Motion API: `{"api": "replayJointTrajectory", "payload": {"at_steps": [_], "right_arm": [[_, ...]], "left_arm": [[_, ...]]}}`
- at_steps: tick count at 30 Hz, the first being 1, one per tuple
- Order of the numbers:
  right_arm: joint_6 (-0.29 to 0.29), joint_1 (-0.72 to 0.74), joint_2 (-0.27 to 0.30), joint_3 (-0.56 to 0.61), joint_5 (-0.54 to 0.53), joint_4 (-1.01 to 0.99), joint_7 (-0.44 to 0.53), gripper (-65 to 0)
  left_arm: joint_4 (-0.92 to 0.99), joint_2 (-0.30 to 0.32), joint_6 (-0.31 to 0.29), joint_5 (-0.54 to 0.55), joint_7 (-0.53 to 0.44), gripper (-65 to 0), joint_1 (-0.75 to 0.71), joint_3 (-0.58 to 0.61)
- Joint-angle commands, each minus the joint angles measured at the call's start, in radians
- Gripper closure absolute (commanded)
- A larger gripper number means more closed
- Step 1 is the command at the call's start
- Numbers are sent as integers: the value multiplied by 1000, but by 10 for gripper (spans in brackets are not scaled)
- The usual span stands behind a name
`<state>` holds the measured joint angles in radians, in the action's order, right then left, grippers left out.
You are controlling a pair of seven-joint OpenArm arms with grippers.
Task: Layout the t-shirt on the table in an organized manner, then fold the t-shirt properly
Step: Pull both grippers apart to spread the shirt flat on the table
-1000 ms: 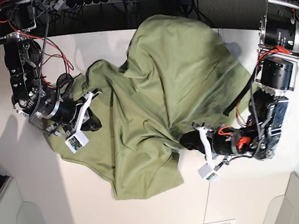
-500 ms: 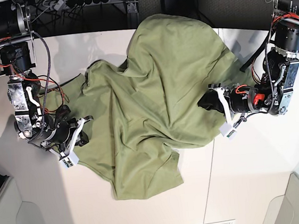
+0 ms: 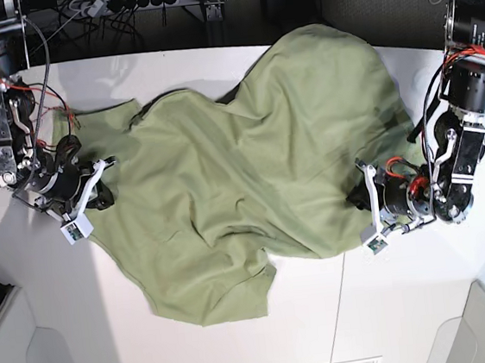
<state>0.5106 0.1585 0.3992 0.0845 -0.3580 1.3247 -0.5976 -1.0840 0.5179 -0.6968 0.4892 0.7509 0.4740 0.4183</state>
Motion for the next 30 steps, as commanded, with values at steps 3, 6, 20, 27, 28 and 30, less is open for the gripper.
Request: {"api": "replayJointTrajectory", "payload": {"at_steps": [3,6,20,27,28,30], "right_arm": [[17,-100,7,3,-35,105,-58,0],[15,-185,5,2,-26,208,-57,0],[-39,-42,-42,-63,-16,294,-28,0],[21,139,-147,-56,80,-10,3,0],[21,158,-151,-56,97,-50,3,0],[20,186,-149,-56,118,-122,4,0]], "left_arm": [[34,-47,-1,-23,-18,-60,72,-7],[72,-95,-1,-38,-18,-60,99,-7],[-75,111,-1,433,185,-60,70,-7],[-74,134,-1,326,130,-60,-87,-7],[-74,134,-1,293,119,-60,-106,-7],[-74,134,-1,239,110,-60,-138,-7]]}}
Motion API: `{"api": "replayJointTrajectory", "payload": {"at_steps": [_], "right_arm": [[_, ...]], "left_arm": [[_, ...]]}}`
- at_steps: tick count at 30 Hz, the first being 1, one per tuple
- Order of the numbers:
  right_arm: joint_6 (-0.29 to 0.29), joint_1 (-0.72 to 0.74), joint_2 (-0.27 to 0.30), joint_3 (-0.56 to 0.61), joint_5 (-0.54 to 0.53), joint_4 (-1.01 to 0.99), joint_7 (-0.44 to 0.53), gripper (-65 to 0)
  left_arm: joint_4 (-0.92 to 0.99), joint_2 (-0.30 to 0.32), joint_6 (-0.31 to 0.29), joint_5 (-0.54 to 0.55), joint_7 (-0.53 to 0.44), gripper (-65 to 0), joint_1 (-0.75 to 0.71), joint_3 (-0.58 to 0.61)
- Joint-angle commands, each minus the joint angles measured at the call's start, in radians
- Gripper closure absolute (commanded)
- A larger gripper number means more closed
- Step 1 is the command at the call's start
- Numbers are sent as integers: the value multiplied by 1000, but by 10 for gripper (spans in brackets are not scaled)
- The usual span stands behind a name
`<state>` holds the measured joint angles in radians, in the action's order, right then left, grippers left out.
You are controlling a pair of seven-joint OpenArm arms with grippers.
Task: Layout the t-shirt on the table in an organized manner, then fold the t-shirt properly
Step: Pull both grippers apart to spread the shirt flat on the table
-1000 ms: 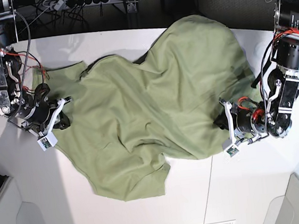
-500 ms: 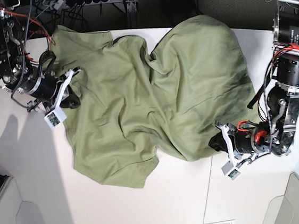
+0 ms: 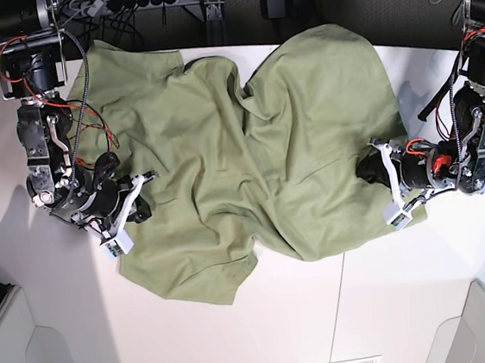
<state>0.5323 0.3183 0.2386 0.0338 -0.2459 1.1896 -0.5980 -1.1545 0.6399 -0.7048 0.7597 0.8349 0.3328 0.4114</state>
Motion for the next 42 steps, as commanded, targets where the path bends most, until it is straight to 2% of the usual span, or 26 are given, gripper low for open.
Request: {"api": "replayJointTrajectory", "payload": {"at_steps": [1,5,10,13,17,21,23,26,28,30,34,38,42], "right_arm": [[-2,36,16,-5,20,-15,7,0],[-7,45,56,-5,37,-79,31,0],[-34,45,132,-5,31,-94,50,0],[-40,45,161,-5,-5,-94,50,0],[-67,45,163,-5,-9,-94,50,0],[-66,45,164,-8,-26,-79,49,0],[-66,44,163,-17,-34,-51,48,0],[-66,33,164,-52,-63,24,28,0],[-65,16,163,-92,-95,90,-6,0],[-64,-12,163,-137,-128,161,-45,0],[-63,-92,164,-207,-178,279,-126,0],[-27,-230,166,-262,-194,361,-151,0],[-18,-373,166,-359,-263,448,-158,0]], "left_arm": [[-3,13,7,-48,26,-60,-12,0],[-3,23,7,-138,-48,-60,-45,0],[-3,11,7,-415,-234,-60,-24,0],[-3,-18,7,-554,-294,-60,6,2],[-3,-37,7,-560,-338,-60,69,47],[-3,-38,7,-561,-306,-60,129,73],[-6,-27,7,-523,-283,-61,150,72],[-51,26,7,-405,-283,-61,157,72],[-102,70,7,-328,-272,-96,153,72],[-155,111,7,-240,-231,-125,146,72],[-238,169,7,-59,-129,-125,96,72],[-297,222,7,-15,-114,-125,-11,60],[-303,248,7,80,-66,-125,-133,-54]]}}
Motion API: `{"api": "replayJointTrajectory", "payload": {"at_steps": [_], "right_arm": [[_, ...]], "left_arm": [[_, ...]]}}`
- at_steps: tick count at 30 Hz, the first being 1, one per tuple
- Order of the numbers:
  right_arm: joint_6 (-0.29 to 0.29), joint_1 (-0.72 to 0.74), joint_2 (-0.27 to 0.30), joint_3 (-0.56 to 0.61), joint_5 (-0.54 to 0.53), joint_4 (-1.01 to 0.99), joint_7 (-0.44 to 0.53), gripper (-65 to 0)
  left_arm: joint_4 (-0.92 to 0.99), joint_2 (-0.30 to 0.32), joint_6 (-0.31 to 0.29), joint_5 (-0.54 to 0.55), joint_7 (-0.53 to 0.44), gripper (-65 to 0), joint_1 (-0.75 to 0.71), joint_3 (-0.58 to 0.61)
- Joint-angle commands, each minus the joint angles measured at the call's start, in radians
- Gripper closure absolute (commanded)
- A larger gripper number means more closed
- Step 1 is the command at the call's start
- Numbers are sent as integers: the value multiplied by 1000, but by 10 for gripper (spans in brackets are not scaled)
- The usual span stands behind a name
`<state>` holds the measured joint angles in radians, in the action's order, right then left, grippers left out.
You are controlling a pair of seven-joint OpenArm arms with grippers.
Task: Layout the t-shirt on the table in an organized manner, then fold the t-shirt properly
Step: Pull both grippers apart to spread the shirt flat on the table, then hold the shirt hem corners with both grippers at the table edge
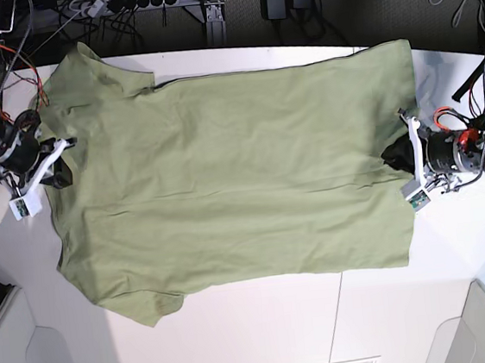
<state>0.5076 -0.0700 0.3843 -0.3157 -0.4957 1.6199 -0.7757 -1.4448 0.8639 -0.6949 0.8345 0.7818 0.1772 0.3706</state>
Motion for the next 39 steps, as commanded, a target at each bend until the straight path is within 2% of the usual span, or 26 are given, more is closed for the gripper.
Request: {"api": "replayJointTrajectory", "payload": {"at_steps": [1,4,9,11,15,17,20,22,30,35,39], "right_arm": [[11,-17,20,-44,-45,41,12,0],[35,-109,20,-158,-150,102,-22,0],[64,-212,21,-309,-250,130,-100,0],[65,-253,21,-354,-277,130,-133,0],[65,-357,27,-412,-298,130,-133,0],[65,-389,29,-415,-298,129,-113,-20],[65,-398,29,-413,-298,117,-95,-244],[65,-397,29,-412,-298,106,-87,-311],[65,-391,28,-310,-282,34,-89,-313],[64,-390,28,-237,-286,0,-88,-313],[64,-390,28,-198,-290,0,-89,-313]], "left_arm": [[-13,27,-3,44,13,-125,-11,-61],[-13,29,-3,187,108,-131,-116,-214],[-13,29,-3,353,214,-260,-282,-427],[-13,28,-3,396,248,-270,-343,-497],[-13,28,-3,453,264,-270,-480,-620],[-13,25,-3,470,264,-272,-531,-665],[-13,2,-3,495,269,-312,-579,-712],[-13,-19,-3,498,269,-365,-600,-731],[-12,-87,-3,444,262,-376,-629,-745],[1,-105,-3,380,218,-376,-629,-745],[40,-111,-3,381,209,-376,-629,-745]]}}
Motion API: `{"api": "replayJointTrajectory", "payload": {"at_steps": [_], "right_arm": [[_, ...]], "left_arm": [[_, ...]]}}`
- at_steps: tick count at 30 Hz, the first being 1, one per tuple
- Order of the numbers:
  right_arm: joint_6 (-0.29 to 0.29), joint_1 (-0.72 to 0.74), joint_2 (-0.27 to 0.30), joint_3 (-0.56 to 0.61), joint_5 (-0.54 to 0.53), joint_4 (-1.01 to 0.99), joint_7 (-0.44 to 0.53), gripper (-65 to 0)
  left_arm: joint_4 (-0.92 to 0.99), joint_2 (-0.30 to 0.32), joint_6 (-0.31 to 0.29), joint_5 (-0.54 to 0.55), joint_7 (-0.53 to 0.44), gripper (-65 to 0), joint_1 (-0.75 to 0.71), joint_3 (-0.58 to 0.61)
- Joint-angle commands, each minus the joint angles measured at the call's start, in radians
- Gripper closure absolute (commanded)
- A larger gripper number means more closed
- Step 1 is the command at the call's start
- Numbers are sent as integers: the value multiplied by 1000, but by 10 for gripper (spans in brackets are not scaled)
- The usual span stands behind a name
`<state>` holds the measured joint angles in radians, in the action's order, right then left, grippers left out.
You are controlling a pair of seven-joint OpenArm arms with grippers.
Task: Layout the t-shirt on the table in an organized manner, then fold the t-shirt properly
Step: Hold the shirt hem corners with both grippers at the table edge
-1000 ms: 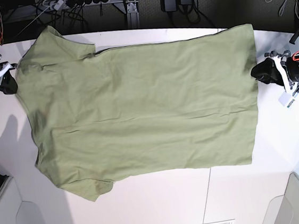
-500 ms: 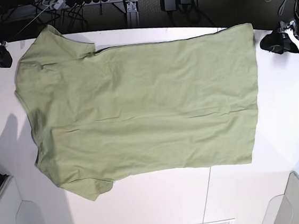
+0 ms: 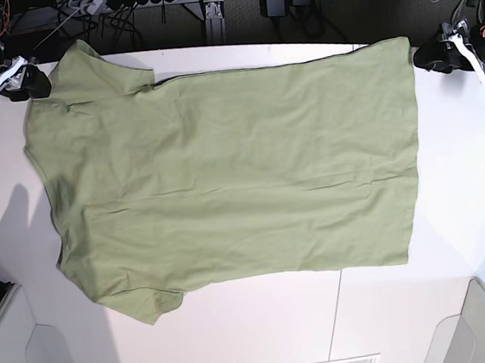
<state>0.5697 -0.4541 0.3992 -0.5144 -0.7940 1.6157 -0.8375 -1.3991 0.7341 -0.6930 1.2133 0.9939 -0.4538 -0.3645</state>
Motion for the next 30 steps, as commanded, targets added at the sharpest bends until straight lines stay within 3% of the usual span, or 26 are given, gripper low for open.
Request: {"api": "replayJointTrajectory", "payload": {"at_steps": [1,10,24,30], "right_arm": [[2,-6,13,8,4,4,-27,-313],[3,3,-18,22,-8,5,-32,-312],[14,3,-26,48,-38,48,-80,-310],[14,3,-26,51,-41,51,-83,-288]], "left_arm": [[1,12,-5,3,-3,-376,2,-10],[-2,-51,-5,2,26,-376,2,-10],[-2,-53,-5,2,115,-376,2,3],[-32,-52,-5,-3,128,-374,2,97]]}}
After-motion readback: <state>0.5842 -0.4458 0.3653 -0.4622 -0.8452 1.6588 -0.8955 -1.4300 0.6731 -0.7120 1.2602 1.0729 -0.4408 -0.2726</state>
